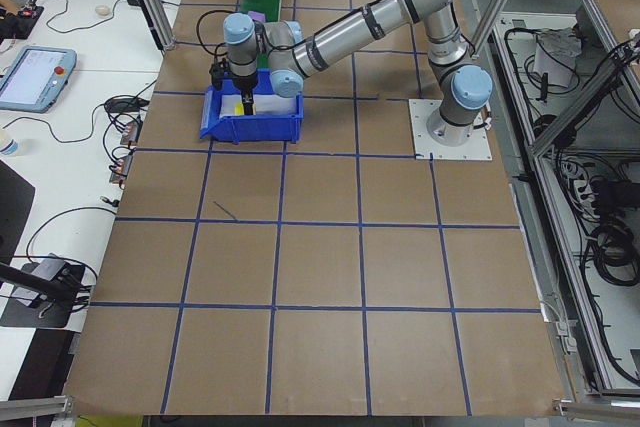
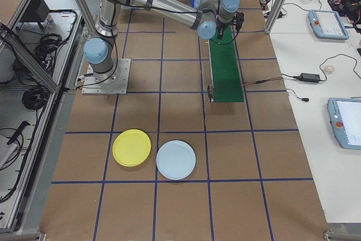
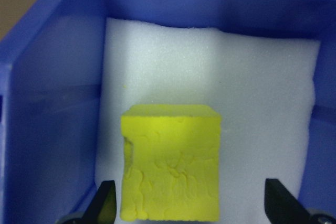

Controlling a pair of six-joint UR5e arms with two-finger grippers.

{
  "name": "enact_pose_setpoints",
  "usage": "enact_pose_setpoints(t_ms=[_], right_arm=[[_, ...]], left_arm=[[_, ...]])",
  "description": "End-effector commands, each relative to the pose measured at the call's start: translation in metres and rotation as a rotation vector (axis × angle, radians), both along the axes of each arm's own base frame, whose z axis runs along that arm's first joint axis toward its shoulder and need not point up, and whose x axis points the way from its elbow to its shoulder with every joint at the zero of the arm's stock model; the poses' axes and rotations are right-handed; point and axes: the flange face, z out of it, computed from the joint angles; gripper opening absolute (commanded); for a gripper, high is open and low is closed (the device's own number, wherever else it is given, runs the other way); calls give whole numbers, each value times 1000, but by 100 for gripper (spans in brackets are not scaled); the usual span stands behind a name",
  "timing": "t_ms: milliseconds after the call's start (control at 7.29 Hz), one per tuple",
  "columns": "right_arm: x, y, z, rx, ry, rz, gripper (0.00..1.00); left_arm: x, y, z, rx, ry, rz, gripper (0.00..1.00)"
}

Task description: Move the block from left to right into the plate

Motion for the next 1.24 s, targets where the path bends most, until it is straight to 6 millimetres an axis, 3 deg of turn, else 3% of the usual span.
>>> enact_pose_setpoints(t_ms=[0,137,412,549,686,824,961,1098], right_arm=[[0,1,-12,27,1,-16,100],[0,-1,-13,28,1,-17,100],[0,-3,-15,28,4,-14,100],[-2,-5,-15,27,13,-18,100],[-2,-5,-16,27,14,-18,100],[-2,-8,-14,14,14,-19,100],[-2,-12,-8,4,16,-25,100],[-2,-14,-9,5,16,-30,100]], left_arm=[[-1,1,0,0,9,-44,36],[-1,-2,5,-11,4,-87,25],[-1,-4,19,-36,1,-68,23],[-8,1,50,-63,25,-59,24],[-18,13,97,-59,95,-38,24],[-39,26,131,-31,105,-52,24],[-86,37,151,-51,95,-112,24],[-115,43,154,-55,98,-125,24]])
